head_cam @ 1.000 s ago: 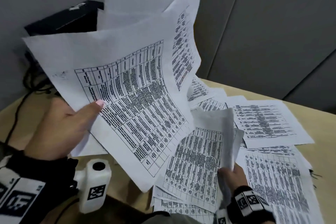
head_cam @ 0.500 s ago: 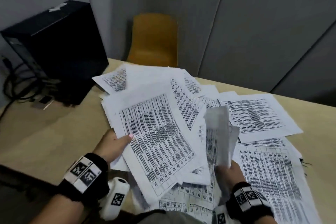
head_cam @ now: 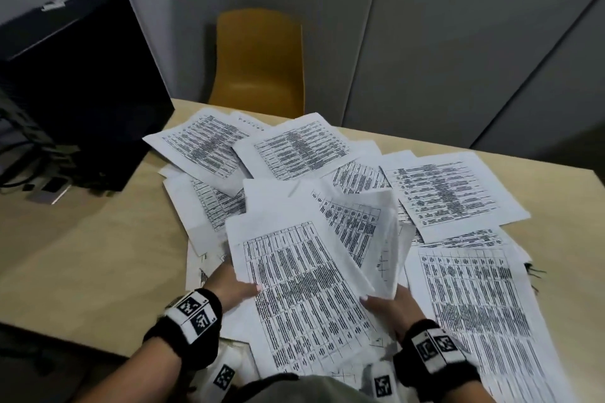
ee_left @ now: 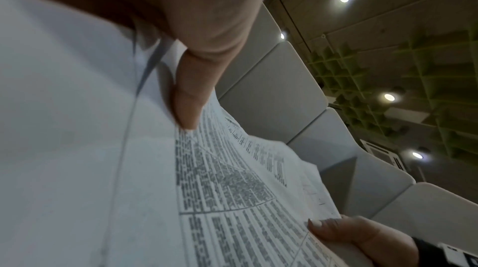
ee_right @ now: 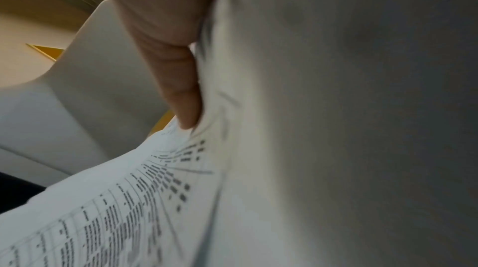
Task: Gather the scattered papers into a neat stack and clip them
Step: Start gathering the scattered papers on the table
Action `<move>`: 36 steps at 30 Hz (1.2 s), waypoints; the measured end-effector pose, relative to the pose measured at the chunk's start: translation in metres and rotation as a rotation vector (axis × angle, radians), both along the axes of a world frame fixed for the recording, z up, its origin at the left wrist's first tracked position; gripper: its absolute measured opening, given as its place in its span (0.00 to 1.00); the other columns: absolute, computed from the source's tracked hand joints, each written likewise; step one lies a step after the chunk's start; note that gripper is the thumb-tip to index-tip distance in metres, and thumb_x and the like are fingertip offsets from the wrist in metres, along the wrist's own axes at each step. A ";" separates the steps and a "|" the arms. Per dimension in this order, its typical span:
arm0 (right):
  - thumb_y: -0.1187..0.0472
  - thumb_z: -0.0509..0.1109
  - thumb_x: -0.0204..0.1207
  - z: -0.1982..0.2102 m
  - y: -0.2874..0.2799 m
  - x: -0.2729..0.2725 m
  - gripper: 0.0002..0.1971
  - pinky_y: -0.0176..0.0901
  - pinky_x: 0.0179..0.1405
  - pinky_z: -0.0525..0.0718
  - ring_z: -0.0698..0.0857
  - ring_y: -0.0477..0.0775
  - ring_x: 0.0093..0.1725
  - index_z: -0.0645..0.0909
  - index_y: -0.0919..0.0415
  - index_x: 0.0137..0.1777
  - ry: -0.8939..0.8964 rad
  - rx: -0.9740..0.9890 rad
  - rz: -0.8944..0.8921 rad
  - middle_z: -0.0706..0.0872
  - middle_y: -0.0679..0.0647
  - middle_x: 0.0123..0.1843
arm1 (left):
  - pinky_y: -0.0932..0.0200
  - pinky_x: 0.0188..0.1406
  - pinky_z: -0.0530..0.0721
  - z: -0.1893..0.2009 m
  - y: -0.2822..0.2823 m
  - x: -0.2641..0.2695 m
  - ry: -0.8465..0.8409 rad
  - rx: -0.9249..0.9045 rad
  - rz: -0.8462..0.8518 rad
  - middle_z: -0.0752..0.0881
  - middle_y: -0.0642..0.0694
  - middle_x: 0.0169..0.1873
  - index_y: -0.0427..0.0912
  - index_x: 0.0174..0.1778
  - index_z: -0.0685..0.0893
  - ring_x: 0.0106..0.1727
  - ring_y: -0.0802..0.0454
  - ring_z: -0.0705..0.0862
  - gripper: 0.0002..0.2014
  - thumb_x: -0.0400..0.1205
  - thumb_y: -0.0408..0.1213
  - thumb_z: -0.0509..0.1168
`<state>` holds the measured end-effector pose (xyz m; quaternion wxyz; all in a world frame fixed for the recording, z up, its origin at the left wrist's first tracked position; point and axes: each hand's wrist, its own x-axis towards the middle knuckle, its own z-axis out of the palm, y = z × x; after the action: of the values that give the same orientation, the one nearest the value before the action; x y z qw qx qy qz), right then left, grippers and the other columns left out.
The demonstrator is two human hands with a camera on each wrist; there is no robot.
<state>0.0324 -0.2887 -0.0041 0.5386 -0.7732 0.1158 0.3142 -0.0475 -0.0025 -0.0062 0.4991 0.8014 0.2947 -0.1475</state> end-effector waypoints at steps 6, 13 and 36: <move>0.68 0.74 0.68 0.008 -0.018 -0.006 0.18 0.58 0.51 0.83 0.83 0.63 0.46 0.76 0.67 0.57 0.133 0.184 -0.123 0.85 0.63 0.47 | 0.45 0.66 0.77 0.010 -0.002 0.003 -0.233 -0.214 0.232 0.86 0.45 0.53 0.46 0.58 0.79 0.60 0.42 0.84 0.23 0.68 0.29 0.76; 0.71 0.74 0.64 0.011 -0.030 -0.010 0.16 0.57 0.42 0.84 0.84 0.62 0.36 0.78 0.68 0.51 0.173 0.272 -0.177 0.88 0.58 0.31 | 0.43 0.58 0.83 0.016 0.014 0.013 -0.348 -0.388 0.318 0.90 0.41 0.53 0.47 0.60 0.80 0.56 0.43 0.87 0.46 0.44 0.51 0.86; 0.64 0.76 0.67 0.021 -0.021 -0.013 0.23 0.40 0.35 0.79 0.80 0.53 0.40 0.73 0.67 0.59 0.128 0.147 -0.042 0.81 0.58 0.45 | 0.54 0.46 0.88 0.028 0.002 -0.007 -0.080 -0.549 -0.072 0.92 0.39 0.44 0.31 0.47 0.86 0.46 0.45 0.90 0.44 0.41 0.57 0.84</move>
<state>0.0197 -0.3100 0.0165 0.5921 -0.7072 0.1428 0.3591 -0.0543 -0.0008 0.0222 0.7032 0.6513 0.1953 -0.2077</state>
